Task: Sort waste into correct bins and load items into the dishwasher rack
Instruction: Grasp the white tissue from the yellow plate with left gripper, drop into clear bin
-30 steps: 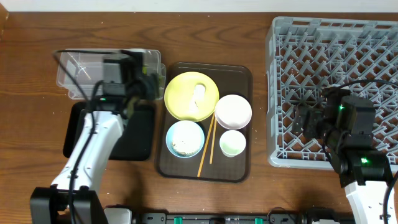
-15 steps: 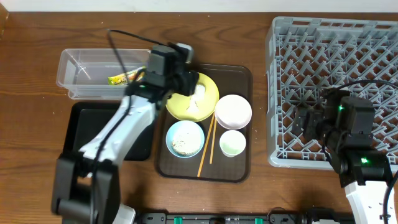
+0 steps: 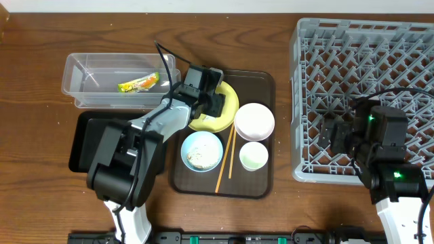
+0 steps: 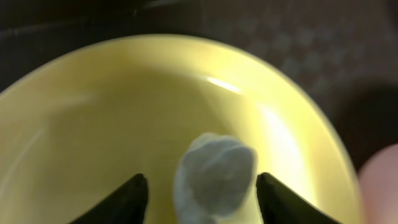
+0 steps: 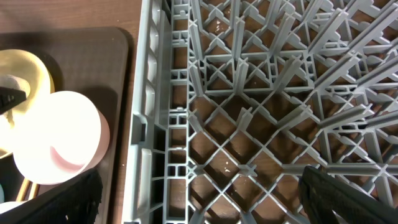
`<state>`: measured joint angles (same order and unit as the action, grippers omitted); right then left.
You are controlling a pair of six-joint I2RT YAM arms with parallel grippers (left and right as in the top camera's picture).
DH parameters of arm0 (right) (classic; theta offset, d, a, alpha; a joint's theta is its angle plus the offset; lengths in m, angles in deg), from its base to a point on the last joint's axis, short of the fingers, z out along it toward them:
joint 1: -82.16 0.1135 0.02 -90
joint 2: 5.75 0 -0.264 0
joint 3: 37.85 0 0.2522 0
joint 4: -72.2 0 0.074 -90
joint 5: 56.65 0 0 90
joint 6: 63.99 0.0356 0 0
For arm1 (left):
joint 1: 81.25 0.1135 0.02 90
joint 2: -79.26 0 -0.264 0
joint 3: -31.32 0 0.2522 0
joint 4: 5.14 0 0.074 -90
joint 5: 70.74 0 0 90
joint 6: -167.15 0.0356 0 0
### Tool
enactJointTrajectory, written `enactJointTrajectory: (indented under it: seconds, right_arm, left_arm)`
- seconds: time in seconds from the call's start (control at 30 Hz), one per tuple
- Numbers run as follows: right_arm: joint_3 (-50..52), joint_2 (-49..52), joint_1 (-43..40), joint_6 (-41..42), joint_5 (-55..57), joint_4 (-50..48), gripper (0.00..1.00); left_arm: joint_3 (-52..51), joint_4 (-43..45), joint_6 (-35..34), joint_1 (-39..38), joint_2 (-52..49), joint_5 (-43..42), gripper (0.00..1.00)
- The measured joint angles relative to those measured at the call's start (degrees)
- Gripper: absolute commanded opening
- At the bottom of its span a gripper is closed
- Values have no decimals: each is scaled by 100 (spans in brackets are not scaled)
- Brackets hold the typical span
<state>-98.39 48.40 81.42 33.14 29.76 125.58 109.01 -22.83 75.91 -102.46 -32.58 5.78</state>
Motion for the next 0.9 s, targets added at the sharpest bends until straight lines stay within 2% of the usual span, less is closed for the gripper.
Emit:
enactJointTrajectory:
  seconds: [0.17,0.23,0.43,0.6,0.77,0.9]
  right_arm:
    - [0,0,0,0,0,0,99]
    - [0,0,0,0,0,0,99]
    - [0,0,0,0,4,0,99]
    - [0,0,0,0,52,2,99]
    - [0,0,0,0,63,2,99]
    - [0,0,0,0,63,2,99]
  left_arm:
    - [0,0,17,0,-24,105,11]
    - [2,-7,15,-2,-24,111,7]
    - [9,-264,22,0,98,144,6]
    - [9,-463,22,92,787,179,7]
    - [9,-387,20,667,1915,195,10]
    - [15,-365,22,1335,2343,428,14]
